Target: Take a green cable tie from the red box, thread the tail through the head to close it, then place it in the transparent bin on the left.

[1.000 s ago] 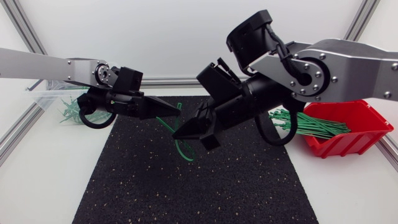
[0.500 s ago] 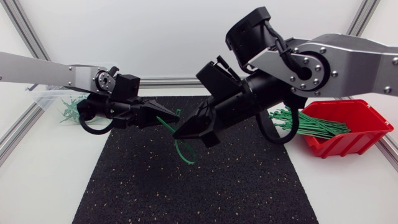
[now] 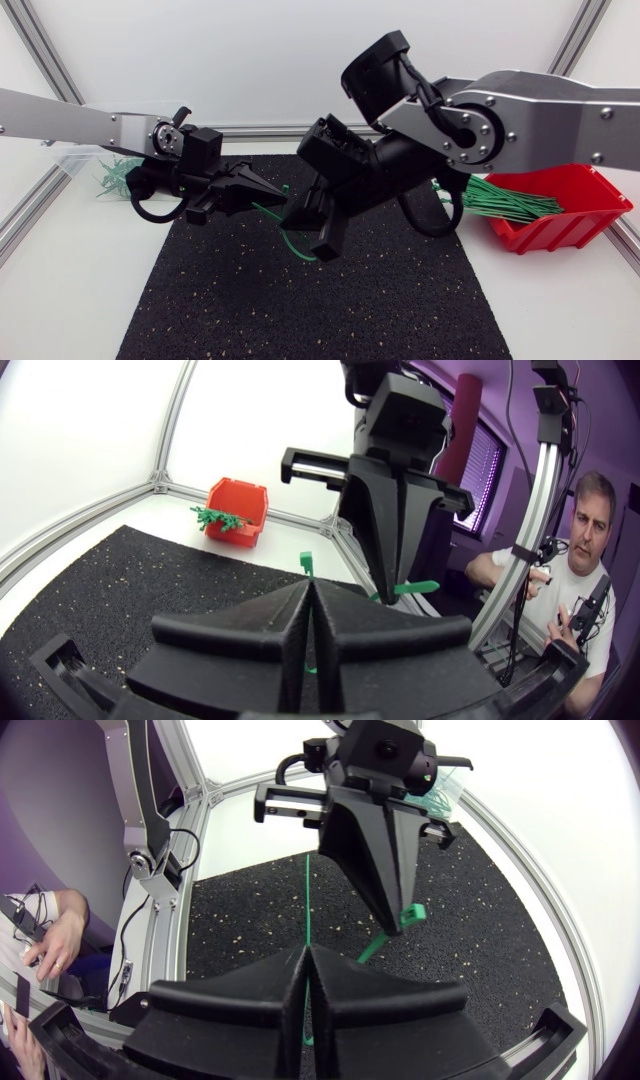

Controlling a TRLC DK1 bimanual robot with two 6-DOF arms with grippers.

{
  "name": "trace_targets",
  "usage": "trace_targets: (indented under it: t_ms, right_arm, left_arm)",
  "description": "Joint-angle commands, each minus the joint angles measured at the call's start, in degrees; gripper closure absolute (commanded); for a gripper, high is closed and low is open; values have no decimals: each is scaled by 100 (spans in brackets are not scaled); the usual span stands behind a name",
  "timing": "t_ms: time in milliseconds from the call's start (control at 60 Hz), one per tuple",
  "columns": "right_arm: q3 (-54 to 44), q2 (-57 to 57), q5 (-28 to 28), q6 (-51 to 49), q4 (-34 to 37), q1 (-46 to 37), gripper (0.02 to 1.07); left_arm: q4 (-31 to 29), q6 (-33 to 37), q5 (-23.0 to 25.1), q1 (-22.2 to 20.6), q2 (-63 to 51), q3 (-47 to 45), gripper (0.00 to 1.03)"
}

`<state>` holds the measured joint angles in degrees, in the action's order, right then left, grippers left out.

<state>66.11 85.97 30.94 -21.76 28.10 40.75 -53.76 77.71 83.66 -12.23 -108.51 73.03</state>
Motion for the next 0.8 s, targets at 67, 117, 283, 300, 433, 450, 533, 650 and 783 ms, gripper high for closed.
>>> trace_targets:
  t_ms: [67, 117, 283, 300, 433, 450, 533, 650, 783]
  right_arm:
    - [131, 156, -114, -136, -6, -6, 102]
    - [131, 130, -123, -136, -6, 29, 102]
    - [201, 130, -378, -180, -15, 108, 102]
    - [227, 139, -378, -180, -15, 108, 102]
    - [271, 183, -378, -224, 152, 152, 102]
    - [271, 183, -378, -241, 170, 170, 102]
    - [262, 139, -378, -259, 205, 196, 102]
    - [377, 86, -369, -232, 425, 196, 102]
    - [429, -116, -360, -153, 548, 196, 102]
  left_arm:
    - [173, 183, -209, 45, 93, -184, 100]
    - [243, 183, -262, 72, 137, -193, 100]
    - [612, 174, -667, 72, 155, -281, 100]
    - [665, 174, -728, 72, 163, -299, 100]
    - [999, 86, -992, 80, 304, -439, 100]
    - [1069, 51, -1027, 80, 330, -466, 100]
    - [1394, -177, -1185, 45, 427, -580, 100]
    - [2651, -1188, -1554, -113, 638, -975, 100]
    - [3864, -2348, -1660, -219, 875, -1353, 100]
